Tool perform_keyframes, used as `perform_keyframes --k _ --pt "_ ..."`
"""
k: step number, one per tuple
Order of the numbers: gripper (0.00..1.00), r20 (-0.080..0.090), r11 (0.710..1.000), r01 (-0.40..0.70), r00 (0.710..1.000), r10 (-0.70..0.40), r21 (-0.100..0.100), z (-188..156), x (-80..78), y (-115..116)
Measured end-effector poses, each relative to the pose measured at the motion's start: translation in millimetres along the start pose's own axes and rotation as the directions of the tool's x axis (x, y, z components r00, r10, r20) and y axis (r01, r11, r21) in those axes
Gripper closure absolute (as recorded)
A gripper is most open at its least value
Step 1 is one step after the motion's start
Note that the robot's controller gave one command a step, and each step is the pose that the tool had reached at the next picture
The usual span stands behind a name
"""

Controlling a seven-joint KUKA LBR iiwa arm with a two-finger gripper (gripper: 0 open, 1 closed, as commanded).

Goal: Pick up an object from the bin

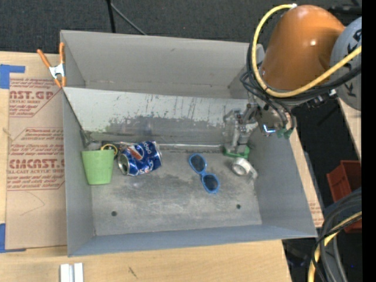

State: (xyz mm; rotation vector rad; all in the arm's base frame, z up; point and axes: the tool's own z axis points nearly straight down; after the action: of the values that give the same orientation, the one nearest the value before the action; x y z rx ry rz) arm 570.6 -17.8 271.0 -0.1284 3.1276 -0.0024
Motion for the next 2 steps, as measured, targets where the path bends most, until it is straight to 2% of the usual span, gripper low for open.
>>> perform_keyframes --k 1,2 --pt "1.0 -0.015 0.994 0.108 0.994 -0.108 -0.004 80.1 4.2 -2.3" --pt "1.0 -0.016 0.955 -0.296 0.955 0.296 0.002 147.3 7.4 -33.2"
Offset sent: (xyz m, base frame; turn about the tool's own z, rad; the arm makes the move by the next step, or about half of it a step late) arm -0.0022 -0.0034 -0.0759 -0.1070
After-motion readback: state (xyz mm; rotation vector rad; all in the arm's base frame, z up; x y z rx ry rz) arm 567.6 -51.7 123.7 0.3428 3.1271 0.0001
